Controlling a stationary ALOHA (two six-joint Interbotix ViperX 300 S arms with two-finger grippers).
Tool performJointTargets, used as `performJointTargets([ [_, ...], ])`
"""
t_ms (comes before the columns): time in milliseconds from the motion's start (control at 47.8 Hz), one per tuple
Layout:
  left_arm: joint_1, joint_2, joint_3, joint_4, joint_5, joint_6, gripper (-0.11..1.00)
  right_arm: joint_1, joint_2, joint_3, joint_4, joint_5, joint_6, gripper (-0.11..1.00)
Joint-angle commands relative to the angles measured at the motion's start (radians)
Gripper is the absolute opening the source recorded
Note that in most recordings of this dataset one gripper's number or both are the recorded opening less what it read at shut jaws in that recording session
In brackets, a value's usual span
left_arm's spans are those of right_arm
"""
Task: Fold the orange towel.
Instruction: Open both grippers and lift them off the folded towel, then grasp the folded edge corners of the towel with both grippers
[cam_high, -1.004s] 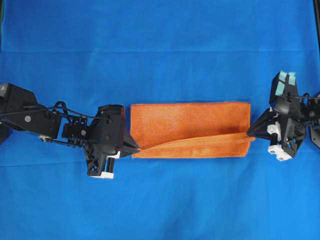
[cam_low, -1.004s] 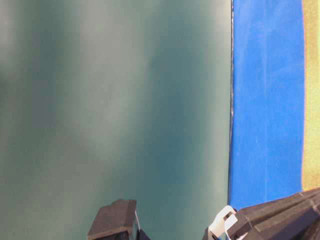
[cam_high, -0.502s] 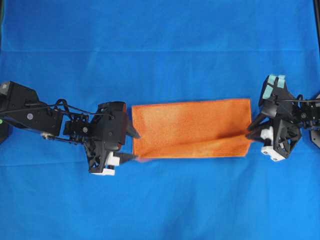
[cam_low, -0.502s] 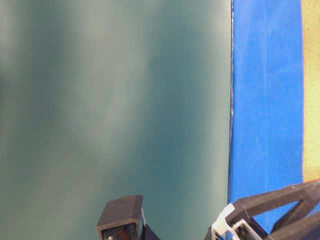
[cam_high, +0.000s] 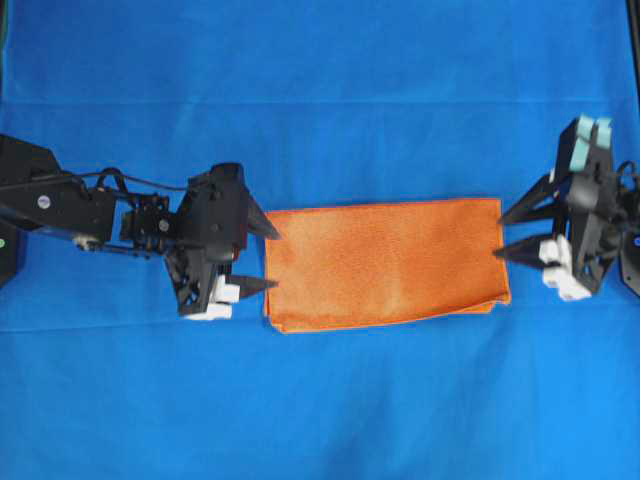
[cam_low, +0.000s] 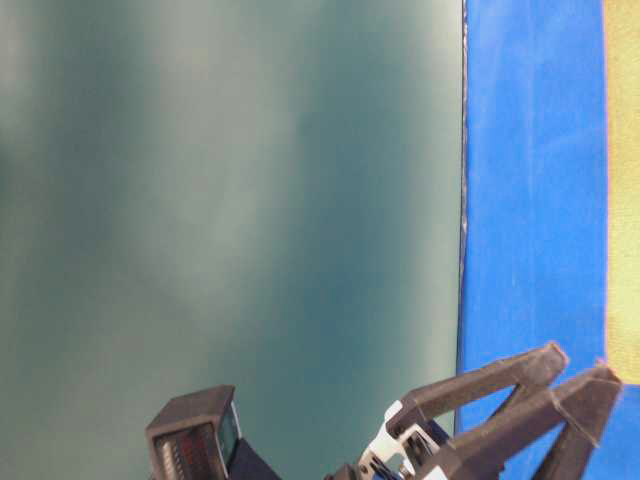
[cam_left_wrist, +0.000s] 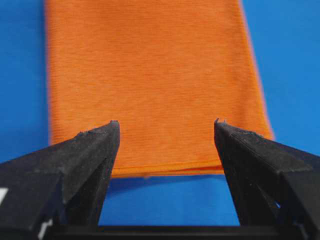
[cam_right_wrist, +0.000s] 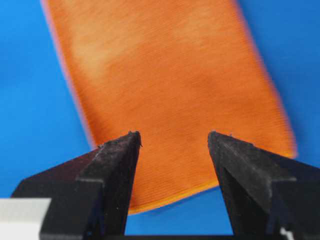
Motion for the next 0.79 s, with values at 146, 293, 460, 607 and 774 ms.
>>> performJointTargets([
  [146, 0.057, -0.009, -0.012, 0.002, 0.002, 0.003, 0.69, -0.112, 0.097, -0.028, -0.064, 0.005, 0.000, 0.61],
  [293, 0.080, 0.040, -0.023, 0.002, 0.002, 0.003, 0.69, -0.137, 0.202, -0.049, -0.098, -0.011, 0.000, 0.61],
  [460, 0.112, 0.115, -0.043, 0.002, -0.006, 0.005, 0.69, -0.187, 0.322, -0.064, -0.129, -0.071, 0.000, 0.61],
  [607, 0.143, 0.181, -0.055, 0.002, -0.015, 0.005, 0.69, -0.209, 0.408, -0.069, -0.143, -0.135, 0.000, 0.61],
  [774, 0.152, 0.199, -0.054, 0.002, -0.015, 0.003, 0.69, -0.207, 0.428, -0.075, -0.141, -0.138, 0.003, 0.61],
])
